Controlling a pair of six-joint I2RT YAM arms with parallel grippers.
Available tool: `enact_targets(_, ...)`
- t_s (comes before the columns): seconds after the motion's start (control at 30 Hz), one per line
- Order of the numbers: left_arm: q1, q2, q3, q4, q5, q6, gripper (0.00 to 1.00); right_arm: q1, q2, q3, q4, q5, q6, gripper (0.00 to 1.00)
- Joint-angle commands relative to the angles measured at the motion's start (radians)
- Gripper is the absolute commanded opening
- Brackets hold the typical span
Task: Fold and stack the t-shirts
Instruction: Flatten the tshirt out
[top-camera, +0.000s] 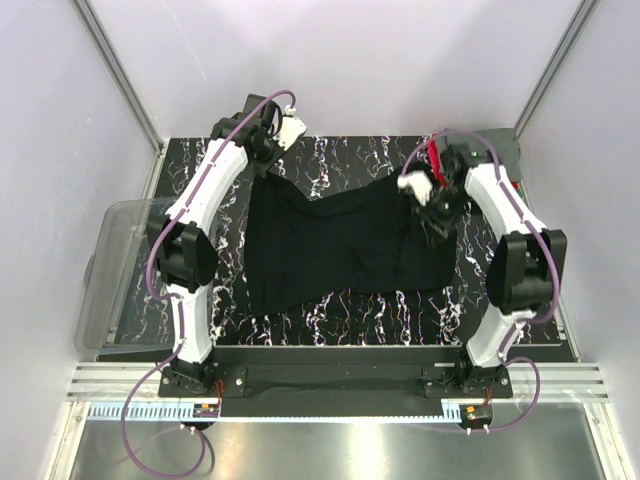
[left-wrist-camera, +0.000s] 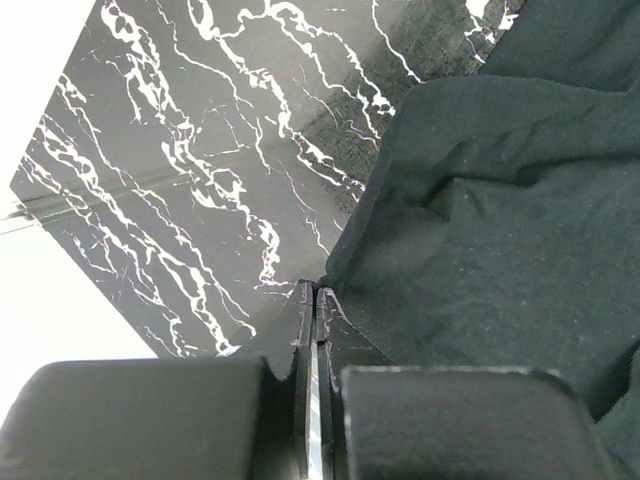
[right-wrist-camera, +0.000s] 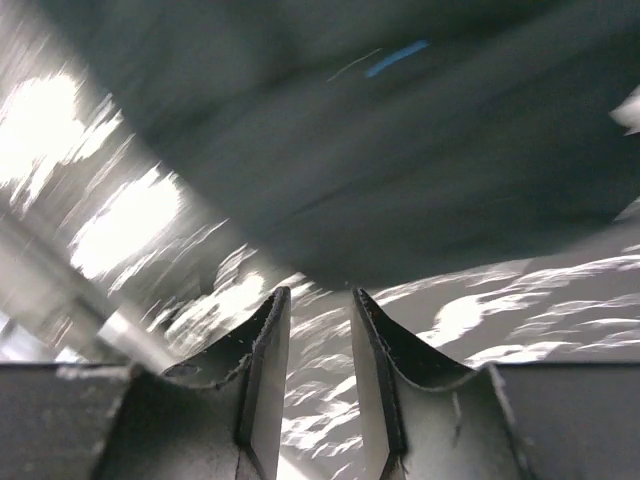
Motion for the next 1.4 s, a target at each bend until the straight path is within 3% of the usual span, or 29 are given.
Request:
enact_targets(0.0, -0.002, -0.015, 0.023, 0.027, -0.001, -0.004, 0.0, -0.043, 0.131, 0.201, 0.151, 0.018, 0.081, 0.38)
enact_targets(0.23, -0.002, -0.035, -0.004, 0.025, -0.017, 0.0, 0.0, -0.048, 0.43, 0.569, 0.145, -0.114, 0.161, 0.38)
enact_targets(0.43, -0.002, -0.044, -0.017, 0.025, -0.041, 0.013, 0.0, -0.048, 0.679, 0.898, -0.152, -0.324, 0.195, 0.34)
enact_targets(0.73, -0.003, -0.038, -0.01, 0.025, -0.041, 0.014, 0.0, -0.049, 0.679, 0.803, -0.137, -0.263, 0.173, 0.38)
enact_targets(0.8, -0.005, -0.038, -0.01, 0.025, -0.043, 0.016, 0.0, -0.049, 0.677, 0.798, -0.128, -0.242, 0.172, 0.5)
enact_targets(0.83, -0.005, -0.038, -0.01, 0.025, -0.044, 0.017, 0.0, -0.048, 0.676, 0.783, -0.125, -0.234, 0.169, 0.62)
enact_targets(0.87, -0.005, -0.038, -0.009, 0.025, -0.046, 0.016, 0.0, -0.048, 0.668, 0.771, -0.096, -0.21, 0.175, 0.86)
enact_targets(1.03, -0.009, -0.038, -0.013, 0.025, -0.047, 0.016, 0.0, -0.049, 0.651, 0.703, -0.052, -0.153, 0.155, 0.87)
enact_targets(1.37, -0.018, -0.033, -0.012, 0.025, -0.05, 0.014, 0.0, -0.048, 0.639, 0.659, 0.004, -0.14, 0.168, 0.78)
